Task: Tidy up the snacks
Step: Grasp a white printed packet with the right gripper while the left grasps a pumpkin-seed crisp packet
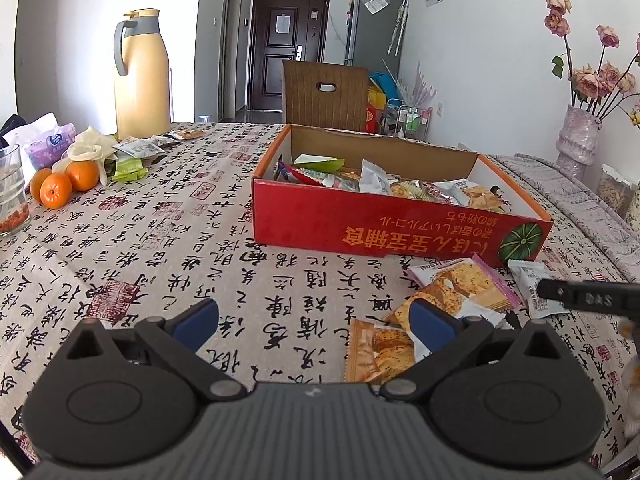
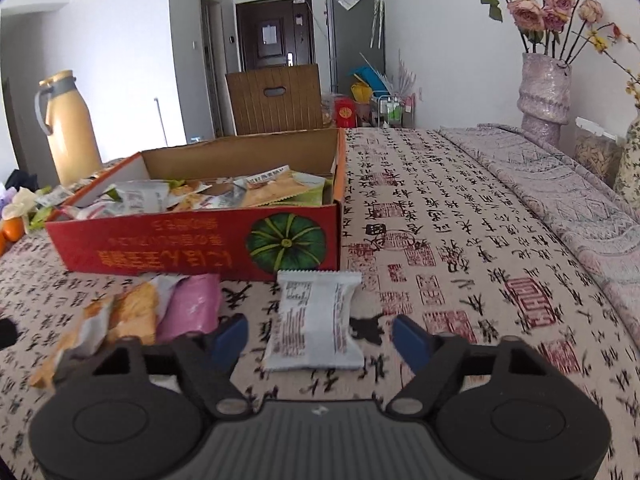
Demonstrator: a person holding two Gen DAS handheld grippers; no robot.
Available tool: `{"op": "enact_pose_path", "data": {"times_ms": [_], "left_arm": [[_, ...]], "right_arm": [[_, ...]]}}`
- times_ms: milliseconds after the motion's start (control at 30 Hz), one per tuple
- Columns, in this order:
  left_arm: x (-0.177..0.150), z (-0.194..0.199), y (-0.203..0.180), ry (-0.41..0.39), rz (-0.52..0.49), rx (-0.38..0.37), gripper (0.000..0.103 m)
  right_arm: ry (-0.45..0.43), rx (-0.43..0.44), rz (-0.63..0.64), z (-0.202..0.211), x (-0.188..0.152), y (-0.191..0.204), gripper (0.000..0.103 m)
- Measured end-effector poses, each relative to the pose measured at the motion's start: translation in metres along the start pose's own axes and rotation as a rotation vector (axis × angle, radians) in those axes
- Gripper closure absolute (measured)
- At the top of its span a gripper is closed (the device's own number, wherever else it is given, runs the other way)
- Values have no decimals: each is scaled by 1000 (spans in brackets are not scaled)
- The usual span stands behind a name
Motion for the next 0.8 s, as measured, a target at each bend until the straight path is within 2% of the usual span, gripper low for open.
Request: {"op": "enact_pose_path", "data": {"times_ms": [67, 133, 200, 267, 400, 533, 800], "left_arm": [[0, 0, 0, 2, 1, 2, 0], [0, 0, 0, 2, 0, 2, 0], [1, 0, 0, 1, -3, 5, 0], [1, -1, 0, 2, -5, 6, 0], [0, -4, 0, 11, -6, 2, 0], [0, -6, -2, 18, -8, -1, 0], [5, -10, -6, 30, -12, -14, 0]], "right_arm": [[12, -4, 3, -10, 5, 2, 33], [23, -15, 5, -20, 8, 4, 44], [42, -29, 7, -29, 8, 5, 48], [61, -38, 19, -37, 4, 7, 57], [50, -41, 48, -38, 1, 9, 64], [34, -22, 38, -35, 2, 9, 64], [-63, 21, 1, 2, 7, 5, 64]]}}
Point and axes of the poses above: each gripper's, at about its wrist camera, not at the fingertips, and z roughly against the way its jaws point, y to its left, x to its top, the point moved 8 cm from there along -z, roughly the way its jaws point, and after that the axes turned 14 degrees about -z, right-handed, at the moved point
